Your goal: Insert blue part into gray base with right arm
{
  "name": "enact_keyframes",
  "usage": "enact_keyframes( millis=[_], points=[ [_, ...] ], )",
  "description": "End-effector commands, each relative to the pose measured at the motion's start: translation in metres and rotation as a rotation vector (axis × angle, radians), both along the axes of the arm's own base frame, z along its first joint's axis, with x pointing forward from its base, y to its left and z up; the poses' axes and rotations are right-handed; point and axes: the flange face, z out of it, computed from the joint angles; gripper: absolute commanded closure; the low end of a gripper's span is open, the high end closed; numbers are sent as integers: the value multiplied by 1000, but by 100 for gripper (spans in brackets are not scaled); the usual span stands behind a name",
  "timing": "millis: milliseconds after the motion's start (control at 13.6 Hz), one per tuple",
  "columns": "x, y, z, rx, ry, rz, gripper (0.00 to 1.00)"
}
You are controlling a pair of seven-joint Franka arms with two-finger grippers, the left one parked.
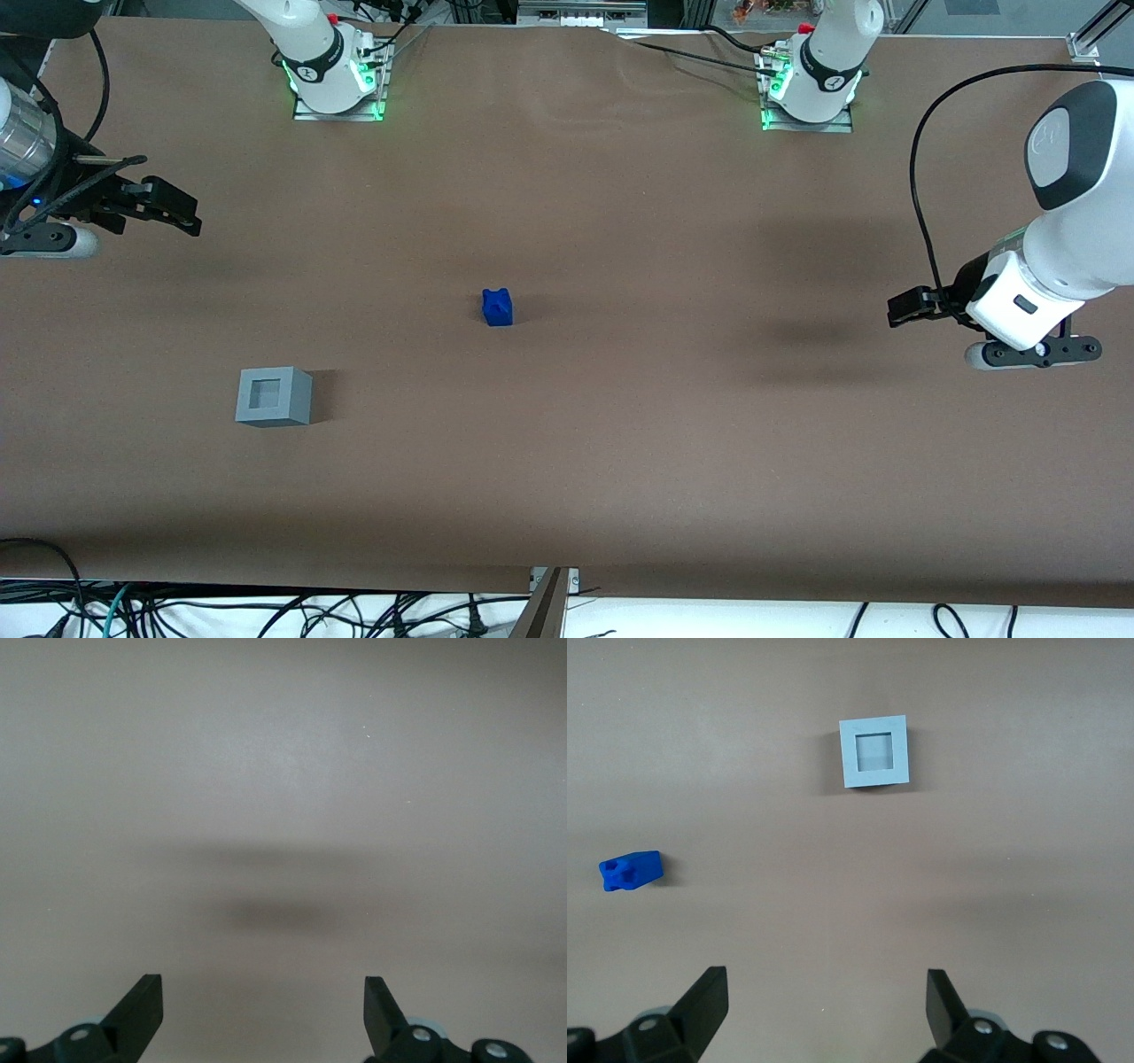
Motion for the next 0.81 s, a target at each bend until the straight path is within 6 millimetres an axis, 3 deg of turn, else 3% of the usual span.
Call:
enact_keyframes(
  millis=[0, 735],
  points=[
    [0, -3, 7, -1, -6, -2, 1],
    [-2, 0, 15, 6, -11, 3, 1]
  ],
)
